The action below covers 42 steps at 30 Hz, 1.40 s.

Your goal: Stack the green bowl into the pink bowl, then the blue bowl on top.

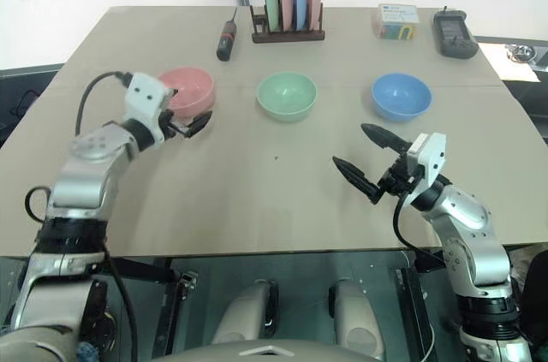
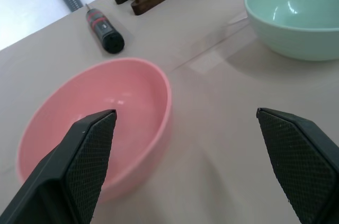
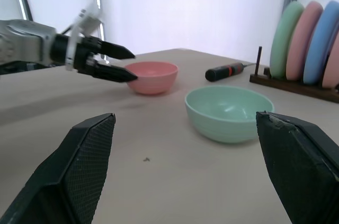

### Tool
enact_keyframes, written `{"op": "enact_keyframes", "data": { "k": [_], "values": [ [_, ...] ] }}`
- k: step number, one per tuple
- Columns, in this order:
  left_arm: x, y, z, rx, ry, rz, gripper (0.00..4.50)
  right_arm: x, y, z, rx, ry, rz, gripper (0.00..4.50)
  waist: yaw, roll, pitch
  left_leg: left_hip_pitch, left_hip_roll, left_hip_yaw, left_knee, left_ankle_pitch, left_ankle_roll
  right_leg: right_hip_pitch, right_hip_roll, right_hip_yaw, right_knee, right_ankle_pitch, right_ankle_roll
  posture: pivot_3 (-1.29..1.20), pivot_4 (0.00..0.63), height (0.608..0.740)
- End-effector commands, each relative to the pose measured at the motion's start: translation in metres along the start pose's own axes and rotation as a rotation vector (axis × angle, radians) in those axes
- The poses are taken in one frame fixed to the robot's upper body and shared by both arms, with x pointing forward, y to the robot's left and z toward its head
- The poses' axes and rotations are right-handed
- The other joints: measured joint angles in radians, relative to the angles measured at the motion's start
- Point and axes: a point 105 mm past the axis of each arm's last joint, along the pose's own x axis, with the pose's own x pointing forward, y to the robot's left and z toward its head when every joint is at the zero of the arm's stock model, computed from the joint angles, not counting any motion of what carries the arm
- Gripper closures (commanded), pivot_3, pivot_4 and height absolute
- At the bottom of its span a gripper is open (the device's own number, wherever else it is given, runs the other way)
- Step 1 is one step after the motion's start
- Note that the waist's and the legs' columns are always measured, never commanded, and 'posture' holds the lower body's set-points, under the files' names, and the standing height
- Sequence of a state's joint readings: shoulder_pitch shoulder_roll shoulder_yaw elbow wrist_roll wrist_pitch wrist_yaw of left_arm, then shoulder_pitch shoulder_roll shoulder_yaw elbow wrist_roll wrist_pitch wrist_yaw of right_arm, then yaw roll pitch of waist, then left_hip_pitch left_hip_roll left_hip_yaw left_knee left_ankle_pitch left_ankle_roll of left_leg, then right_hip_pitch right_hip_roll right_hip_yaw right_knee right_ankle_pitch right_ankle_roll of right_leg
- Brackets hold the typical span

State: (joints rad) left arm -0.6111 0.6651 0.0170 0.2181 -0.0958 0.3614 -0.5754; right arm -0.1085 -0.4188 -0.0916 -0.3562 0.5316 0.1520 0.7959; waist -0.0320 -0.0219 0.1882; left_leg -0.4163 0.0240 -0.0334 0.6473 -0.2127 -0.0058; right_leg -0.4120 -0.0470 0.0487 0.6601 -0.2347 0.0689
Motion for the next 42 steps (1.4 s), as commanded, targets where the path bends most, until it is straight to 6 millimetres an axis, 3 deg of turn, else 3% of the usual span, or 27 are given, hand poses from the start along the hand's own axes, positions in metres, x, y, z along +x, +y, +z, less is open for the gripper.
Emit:
{"op": "enact_keyframes", "data": {
  "k": [1, 9, 14, 25, 28, 30, 33, 37, 42],
  "values": [
    [0.011, 0.007, 0.002, 0.074, 0.024, -0.014, 0.0, 0.002, 0.002, 0.016, -0.041, -0.046, -0.009, 0.05, -0.001, 0.0, 0.0, 0.0, 0.0, 0.0, 0.0, 0.0, 0.0, 0.0, 0.0, 0.0, 0.0, 0.0, -0.001, 0.0, 0.15, 0.74],
    [0.035, 0.019, -0.021, 0.155, 0.206, -0.051, 0.0, -0.003, 0.005, 0.023, -0.047, -0.076, -0.048, 0.05, -0.002, 0.0, 0.0, 0.0, 0.0, 0.0, 0.0, 0.0, 0.0, 0.0, 0.0, 0.0, 0.0, -0.001, 0.001, 0.0, 0.15, 0.74],
    [0.04, 0.023, -0.024, 0.175, 0.25, -0.057, 0.0, -0.007, 0.005, 0.022, -0.056, -0.064, -0.064, 0.05, -0.001, -0.001, 0.0, -0.001, 0.0, 0.0, 0.0, 0.0, 0.0, 0.0, 0.0, 0.0, 0.0, -0.001, 0.001, 0.0, 0.15, 0.74],
    [0.041, 0.02, -0.02, 0.201, 0.243, -0.112, 4.44, -0.005, 0.007, 0.019, -0.063, -0.05, -0.057, 0.0, -0.001, -0.001, 0.0, -0.001, 0.0, 0.0, 0.0, 0.0, 0.0, 0.0, 0.0, 0.0, 0.001, 0.0, 0.001, 0.0, 0.15, 0.74],
    [0.039, 0.017, -0.017, 0.205, 0.23, -0.13, 4.44, -0.004, 0.007, 0.019, -0.061, -0.051, -0.05, 0.0, -0.001, -0.001, 0.0, 0.0, 0.0, 0.0, 0.0, 0.0, 0.0, 0.0, 0.0, 0.0, 0.001, -0.001, 0.001, 0.0, 0.15, 0.74],
    [0.037, 0.011, -0.013, 0.195, 0.208, -0.175, 4.44, -0.004, 0.006, 0.018, -0.061, -0.049, -0.047, 0.0, -0.002, -0.001, 0.0, 0.0, 0.0, 0.0, 0.0, 0.0, 0.0, 0.0, 0.0, 0.0, 0.001, 0.0, 0.001, 0.0, 0.15, 0.74],
    [0.029, -0.016, -0.002, 0.213, 0.161, -0.34, 4.44, -0.003, 0.006, 0.018, -0.061, -0.046, -0.042, 0.0, -0.002, -0.001, 0.0, -0.001, 0.0, 0.0, 0.0, 0.0, 0.0, 0.0, 0.0, 0.0, 0.001, 0.001, -0.002, 0.0, 0.15, 0.74],
    [0.0, -0.066, 0.011, 0.312, 0.13, -0.634, 4.44, -0.003, 0.005, 0.017, -0.058, -0.043, -0.036, 0.0, -0.003, 0.0, 0.0, -0.001, 0.0, 0.0, 0.0, 0.0, 0.0, 0.0, 0.0, 0.0, 0.001, 0.001, -0.002, 0.0, 0.15, 0.74],
    [-0.027, -0.105, 0.019, 0.423, 0.12, -0.865, 4.44, -0.002, 0.006, 0.017, -0.058, -0.041, -0.031, 0.0, -0.002, 0.0, 0.0, 0.0, 0.0, 0.0, 0.001, 0.0, 0.0, 0.0, 0.0, 0.001, 0.001, 0.001, -0.002, 0.0, 0.15, 0.74]
  ]
}}
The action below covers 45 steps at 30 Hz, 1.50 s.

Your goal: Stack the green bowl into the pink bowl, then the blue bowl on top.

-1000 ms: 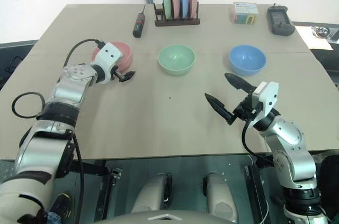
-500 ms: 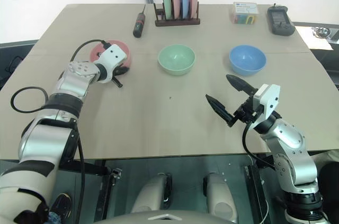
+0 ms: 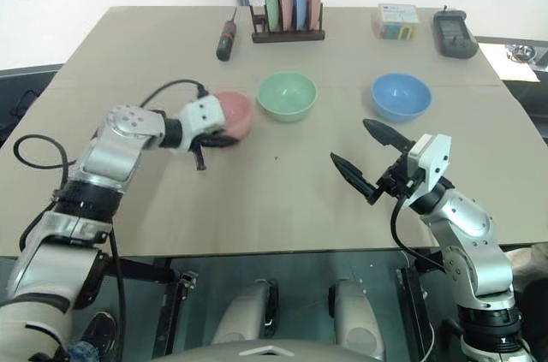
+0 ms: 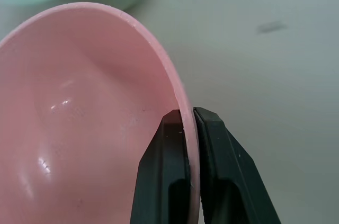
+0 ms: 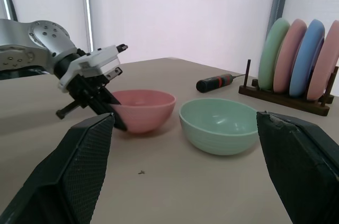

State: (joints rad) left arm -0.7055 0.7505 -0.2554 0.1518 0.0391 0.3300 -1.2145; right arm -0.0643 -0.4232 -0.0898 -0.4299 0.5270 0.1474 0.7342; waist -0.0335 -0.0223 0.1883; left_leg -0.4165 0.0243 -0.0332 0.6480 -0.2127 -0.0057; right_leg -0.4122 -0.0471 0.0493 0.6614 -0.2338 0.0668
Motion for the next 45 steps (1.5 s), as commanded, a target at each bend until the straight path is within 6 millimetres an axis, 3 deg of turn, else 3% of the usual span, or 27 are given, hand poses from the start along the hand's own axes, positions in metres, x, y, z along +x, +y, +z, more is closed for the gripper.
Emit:
{"op": "enact_keyframes", "data": {
  "k": [1, 5, 12, 15, 22, 23, 25, 29, 34, 40, 45],
  "values": [
    [-0.002, -0.026, 0.023, 0.126, -0.017, -0.145, 4.44, 0.001, 0.0, 0.01, -0.031, -0.032, 0.008, 0.0, 0.0, 0.0, 0.0, 0.0, 0.0, 0.0, 0.0, 0.0, 0.0, 0.0, 0.0, 0.0, 0.0, 0.0, 0.0, 0.0, 0.15, 0.74],
    [0.02, -0.036, 0.039, 0.265, -0.005, -0.194, 4.44, 0.002, 0.0, 0.009, -0.032, -0.031, 0.007, 0.0, 0.005, 0.0, 0.0, 0.001, 0.0, 0.0, 0.0, 0.0, 0.0, 0.0, 0.0, 0.0, 0.0, 0.0, 0.001, 0.0, 0.15, 0.74],
    [0.045, -0.031, 0.062, 0.349, -0.065, -0.164, 4.44, 0.004, 0.001, 0.011, -0.041, -0.034, 0.009, 0.0, 0.014, 0.0, 0.0, 0.0, 0.0, 0.0, 0.001, 0.0, 0.0, 0.0, 0.0, 0.0, 0.0, -0.002, 0.003, 0.0, 0.15, 0.74],
    [0.049, -0.029, 0.072, 0.333, -0.127, -0.148, 3.48, 0.003, 0.002, 0.011, -0.042, -0.032, 0.006, 0.0, 0.017, 0.0, 0.0, 0.0, 0.0, 0.0, 0.001, 0.0, 0.0, 0.0, 0.0, 0.0, 0.0, -0.002, 0.003, 0.0, 0.15, 0.74],
    [0.042, -0.026, 0.076, 0.311, -0.171, -0.132, 0.59, 0.002, 0.003, 0.011, -0.043, -0.023, 0.011, 0.0, 0.017, 0.0, 0.0, 0.0, 0.0, 0.0, 0.001, 0.0, 0.0, 0.0, 0.0, 0.0, 0.0, -0.001, 0.003, 0.0, 0.15, 0.74],
    [0.04, -0.026, 0.076, 0.292, -0.183, -0.128, 0.25, 0.003, 0.003, 0.011, -0.043, -0.023, 0.014, 0.0, 0.017, 0.0, 0.0, 0.0, 0.0, 0.0, 0.002, 0.0, 0.0, 0.0, 0.0, 0.001, 0.0, -0.002, 0.003, 0.0, 0.15, 0.74],
    [0.035, -0.025, 0.076, 0.262, -0.198, -0.119, 0.07, 0.004, 0.002, 0.011, -0.045, -0.022, 0.019, 0.0, 0.016, 0.0, 0.0, 0.0, 0.0, 0.0, 0.002, 0.0, 0.0, 0.0, 0.0, 0.001, 0.0, -0.002, 0.003, 0.0, 0.15, 0.74],
    [0.019, -0.022, 0.073, 0.162, -0.247, -0.097, 0.07, 0.005, 0.0, 0.013, -0.054, -0.018, 0.039, 0.0, 0.014, 0.0, 0.0, 0.0, 0.0, 0.0, 0.001, 0.0, 0.0, 0.0, 0.0, 0.0, 0.0, -0.002, 0.003, 0.0, 0.15, 0.74],
    [-0.023, -0.015, 0.069, -0.01, -0.392, -0.005, 0.07, 0.009, -0.007, 0.009, -0.073, 0.03, 0.085, 0.0, 0.013, 0.0, 0.0, 0.0, 0.0, 0.0, 0.001, 0.0, 0.0, 0.0, 0.0, 0.0, 0.0, -0.001, 0.002, 0.0, 0.15, 0.74],
    [-0.071, -0.014, 0.052, -0.183, -0.537, 0.224, 0.07, 0.028, -0.044, -0.021, -0.163, 0.28, 0.117, 0.0, -0.002, 0.0, 0.0, 0.001, 0.0, 0.001, 0.002, 0.0, 0.0, 0.001, 0.0, 0.001, 0.001, 0.0, 0.0, 0.0, 0.15, 0.74],
    [-0.103, -0.023, 0.025, -0.305, -0.607, 0.423, 0.07, 0.063, -0.078, -0.043, -0.483, 0.437, 0.194, 0.0, -0.012, 0.001, 0.0, 0.002, 0.001, 0.001, 0.001, 0.0, 0.0, 0.0, 0.0, 0.001, 0.001, 0.0, 0.0, 0.0, 0.15, 0.74]
  ]
}}
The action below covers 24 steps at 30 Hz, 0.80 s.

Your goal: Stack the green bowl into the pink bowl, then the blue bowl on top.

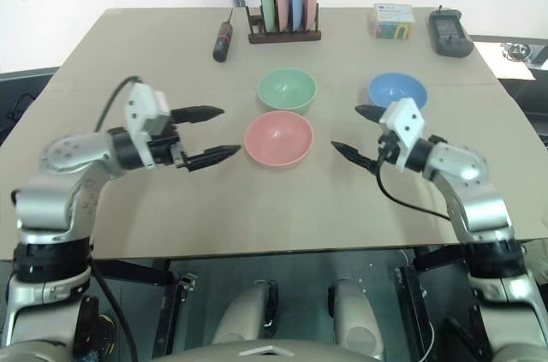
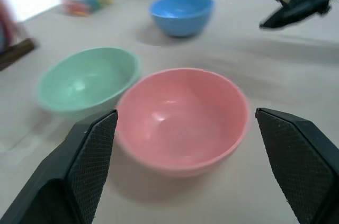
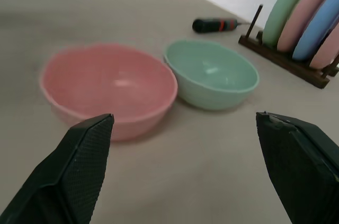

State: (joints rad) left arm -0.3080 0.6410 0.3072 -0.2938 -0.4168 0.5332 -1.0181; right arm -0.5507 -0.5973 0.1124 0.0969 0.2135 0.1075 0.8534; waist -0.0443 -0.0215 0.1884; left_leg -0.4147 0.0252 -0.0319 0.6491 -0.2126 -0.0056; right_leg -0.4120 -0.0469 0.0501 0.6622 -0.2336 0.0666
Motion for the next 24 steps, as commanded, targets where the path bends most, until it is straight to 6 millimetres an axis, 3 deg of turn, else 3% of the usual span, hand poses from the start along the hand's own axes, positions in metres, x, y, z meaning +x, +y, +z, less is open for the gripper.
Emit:
{"op": "enact_keyframes", "data": {
  "k": [1, 5, 10, 18, 24],
  "values": [
    [-0.027, 0.0, 0.014, 0.016, -0.082, 0.108, 0.07, 0.023, -0.02, -0.005, -0.253, 0.094, 0.033, 0.0, 0.001, 0.0, 0.0, 0.0, 0.0, 0.0, 0.0, 0.0, 0.0, 0.0, 0.0, 0.0, 0.0, 0.0, 0.0, 0.0, 0.15, 0.74],
    [-0.044, -0.008, 0.008, -0.026, -0.097, 0.189, 0.07, 0.053, -0.029, 0.0, -0.47, 0.139, 0.104, 0.0, 0.006, 0.0, 0.0, -0.001, 0.0, 0.0, -0.001, 0.0, 0.0, -0.001, -0.001, 0.0, -0.001, 0.0, 0.0, 0.0, 0.15, 0.74],
    [-0.06, -0.018, -0.002, -0.06, -0.088, 0.306, 0.07, 0.088, -0.024, 0.011, -0.714, 0.16, 0.189, 0.0, 0.0, -0.001, 0.0, -0.001, -0.001, 0.0, -0.002, 0.0, 0.0, -0.001, -0.001, 0.0, -0.002, 0.0, 0.0, 0.0, 0.15, 0.74],
    [-0.076, -0.034, -0.01, -0.105, -0.078, 0.423, 0.07, 0.12, -0.022, 0.022, -0.975, 0.213, 0.187, 0.0, 0.001, 0.0, 0.0, -0.001, -0.001, -0.001, -0.002, 0.0, -0.001, -0.001, -0.002, 0.0, -0.001, -0.001, -0.003, 0.0, 0.15, 0.74],
    [-0.08, -0.04, -0.011, -0.116, -0.077, 0.477, 0.07, 0.134, -0.014, 0.023, -1.014, 0.24, 0.192, 0.0, 0.0, 0.0, 0.0, 0.0, -0.001, 0.0, -0.003, 0.0, -0.001, -0.001, -0.002, 0.0, 0.0, -0.002, -0.005, 0.0, 0.15, 0.74]
  ]
}}
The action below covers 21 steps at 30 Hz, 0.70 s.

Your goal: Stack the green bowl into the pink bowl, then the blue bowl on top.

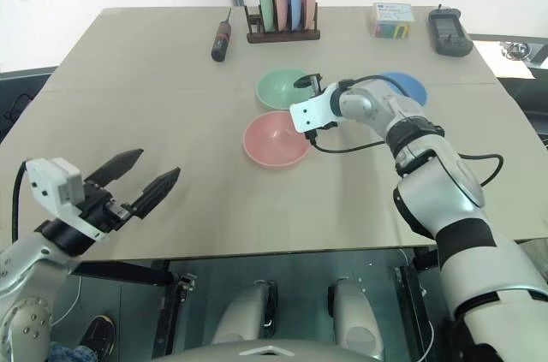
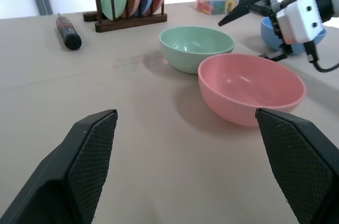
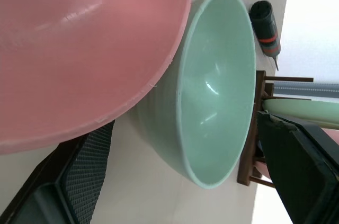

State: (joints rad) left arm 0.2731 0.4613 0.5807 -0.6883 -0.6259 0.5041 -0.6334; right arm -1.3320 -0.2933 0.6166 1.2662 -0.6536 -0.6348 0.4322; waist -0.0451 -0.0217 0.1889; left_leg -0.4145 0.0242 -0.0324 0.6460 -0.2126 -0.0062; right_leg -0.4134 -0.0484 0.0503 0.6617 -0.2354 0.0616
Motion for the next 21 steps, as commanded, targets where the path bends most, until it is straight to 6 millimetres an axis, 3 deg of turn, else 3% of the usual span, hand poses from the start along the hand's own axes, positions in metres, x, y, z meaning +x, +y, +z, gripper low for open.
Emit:
{"op": "enact_keyframes", "data": {
  "k": [1, 5, 8, 17, 21],
  "values": [
    [-0.0019, -0.0035, 0.015, 0.05, -0.054, 0.012, 0.07, 0.0021, -0.0155, 0.0057, -0.036, 0.006, -0.031, 0.0, 0.001, 0.0, 0.0, 0.0, 0.0, 0.0, 0.0, 0.0, 0.0, 0.0, 0.0, 0.0, 0.0, 0.0, 0.0, 0.0, 0.15, 0.74],
    [-0.0022, -0.003, 0.0153, 0.052, -0.056, 0.027, 0.07, 0.0062, -0.0144, 0.0092, -0.021, 0.008, -0.011, 0.0, 0.0, 0.0, 0.0, 0.0, 0.0, 0.0, 0.0, 0.0, 0.0, 0.0, 0.0, 0.0, 0.0, 0.0, 0.0, 0.0, 0.15, 0.74],
    [-0.0028, -0.0027, 0.0165, 0.056, -0.066, 0.037, 0.0, 0.0076, -0.0141, 0.0092, -0.03, 0.018, -0.008, 0.73, 0.0, 0.0, 0.0, 0.0, 0.0, 0.0, 0.0, 0.0, 0.0, 0.0, 0.0, 0.0, 0.0, 0.0, 0.0, 0.0, 0.15, 0.74],
    [-0.0044, -0.0013, 0.0198, 0.071, -0.087, 0.042, 0.0, 0.0067, -0.0155, 0.007, -0.028, 0.028, -0.012, 4.44, 0.0, 0.0, 0.0, 0.0, 0.0, 0.0, -0.001, 0.0, 0.0, 0.0, 0.0, 0.0, 0.0, 0.0, 0.0, 0.0, 0.15, 0.74],
    [-0.0031, -0.003, 0.0205, 0.074, -0.097, 0.028, 0.0, 0.0043, -0.0167, 0.004, -0.026, 0.034, -0.018, 4.44, -0.001, 0.0, 0.0, 0.0, 0.0, 0.0, -0.001, 0.0, 0.0, -0.001, 0.0, 0.0, 0.0, 0.0, 0.0, 0.0, 0.15, 0.74]
  ]
}}
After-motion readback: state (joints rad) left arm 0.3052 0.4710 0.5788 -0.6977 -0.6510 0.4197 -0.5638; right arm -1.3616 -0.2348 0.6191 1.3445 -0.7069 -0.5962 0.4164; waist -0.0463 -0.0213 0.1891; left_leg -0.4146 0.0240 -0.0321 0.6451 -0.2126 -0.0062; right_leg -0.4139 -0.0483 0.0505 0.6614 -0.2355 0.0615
